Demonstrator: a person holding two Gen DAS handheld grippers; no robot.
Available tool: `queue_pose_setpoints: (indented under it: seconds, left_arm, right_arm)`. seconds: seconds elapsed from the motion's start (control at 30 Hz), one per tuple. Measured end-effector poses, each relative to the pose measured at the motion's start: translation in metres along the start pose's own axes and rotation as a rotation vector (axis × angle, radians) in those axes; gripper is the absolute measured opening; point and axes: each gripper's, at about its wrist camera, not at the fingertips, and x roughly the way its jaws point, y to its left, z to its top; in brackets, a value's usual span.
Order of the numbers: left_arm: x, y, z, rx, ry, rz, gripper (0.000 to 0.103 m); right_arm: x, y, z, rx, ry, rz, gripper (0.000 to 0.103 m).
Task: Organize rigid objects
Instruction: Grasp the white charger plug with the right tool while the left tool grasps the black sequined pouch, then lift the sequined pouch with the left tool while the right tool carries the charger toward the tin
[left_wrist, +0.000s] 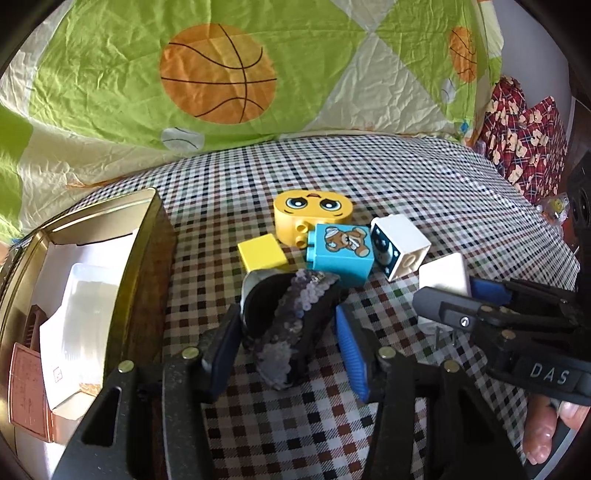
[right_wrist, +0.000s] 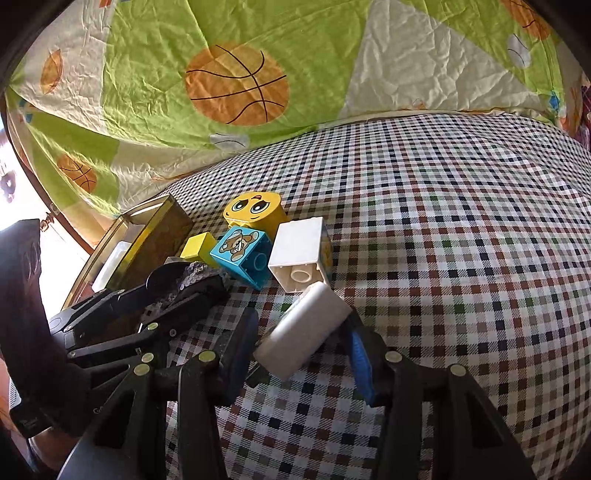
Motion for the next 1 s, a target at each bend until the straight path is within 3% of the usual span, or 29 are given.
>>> queue_pose_setpoints:
  seconds: [0.1,0.33,0.4,0.47,0.63,0.83,1.0]
  left_arm:
    - [-0.006,0.002,-0.003,-0.014,-0.014,-0.015,0.05]
    - [-0.021,0.002,-0.008,-0.03,-0.078,0.018,0.049]
    - [-0.023,0.002,-0.007,-0.026,-0.089,0.034,0.049]
    - [-0.025,0.002,-0.007,-0.029,-0.103,0.052,0.049]
    - [-0.03,0.004,-0.007,-0.04,-0.131,0.073,0.049]
    - [-0.03,0.004,-0.006,-0.038,-0.128,0.07,0.05]
    - [-0.032,0.004,-0.007,-0.043,-0.136,0.065,0.049]
  right_arm:
    - [-0.005,-0.001,-0.001,0.007,-0.023,0.014,0.04]
    - [-0.003,0.001,-0.003,-0.001,-0.005,0.004,0.038]
    - [-0.002,-0.002,-0.003,0.022,0.002,-0.039,0.054]
    - [-0.003,-0.003,-0.002,0.028,-0.01,-0.061,0.061]
    - [-0.003,0.001,-0.003,0.013,-0.022,-0.182,0.067]
    - [0.01,0.026,-0.012,-0.119,0.041,-0.3,0.068]
    - [0.01,0.033,-0.016,-0.163,0.035,-0.337,0.042]
